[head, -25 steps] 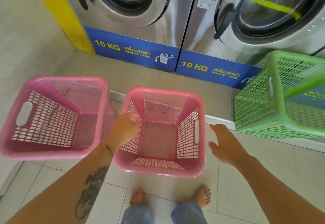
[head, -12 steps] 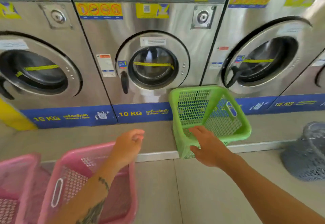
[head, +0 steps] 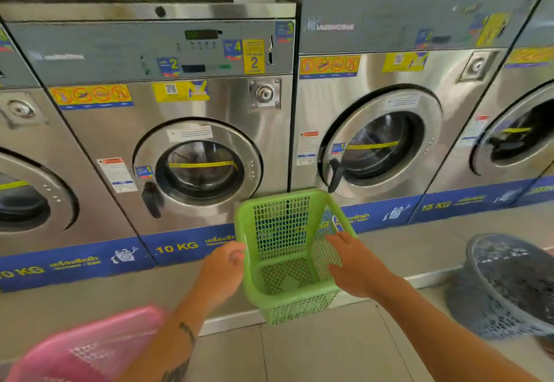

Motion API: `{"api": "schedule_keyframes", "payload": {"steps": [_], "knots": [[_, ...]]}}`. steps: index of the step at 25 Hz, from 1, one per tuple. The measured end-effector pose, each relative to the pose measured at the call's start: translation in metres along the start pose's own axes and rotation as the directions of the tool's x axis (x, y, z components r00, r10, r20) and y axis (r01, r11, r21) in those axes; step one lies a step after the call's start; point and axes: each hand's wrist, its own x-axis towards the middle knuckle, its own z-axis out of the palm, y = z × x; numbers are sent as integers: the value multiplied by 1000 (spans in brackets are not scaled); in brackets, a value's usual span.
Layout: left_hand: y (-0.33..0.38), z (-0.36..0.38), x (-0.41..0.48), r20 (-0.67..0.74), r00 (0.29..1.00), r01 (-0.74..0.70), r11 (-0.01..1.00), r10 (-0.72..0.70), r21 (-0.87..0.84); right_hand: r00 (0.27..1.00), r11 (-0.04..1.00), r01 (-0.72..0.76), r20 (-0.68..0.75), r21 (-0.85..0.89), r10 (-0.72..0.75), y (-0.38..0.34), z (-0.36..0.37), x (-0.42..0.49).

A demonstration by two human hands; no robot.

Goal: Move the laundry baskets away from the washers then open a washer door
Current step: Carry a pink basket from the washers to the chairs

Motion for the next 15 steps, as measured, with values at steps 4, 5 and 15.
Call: {"api": "schedule_keyframes", "payload": {"steps": [4, 5, 15], "knots": [[-27, 35, 51, 13, 1000, 13, 999, -13, 33, 995, 997, -77, 53, -25, 79, 38, 9, 43], [-37, 46, 66, 16, 1000, 20, 997, -22, 71, 993, 994, -95, 71, -46, 98, 46, 12, 57], [-98, 139, 179, 33, 985, 132, 861, -170, 491, 966, 955, -222, 92, -199, 243, 123, 64, 174]]}}
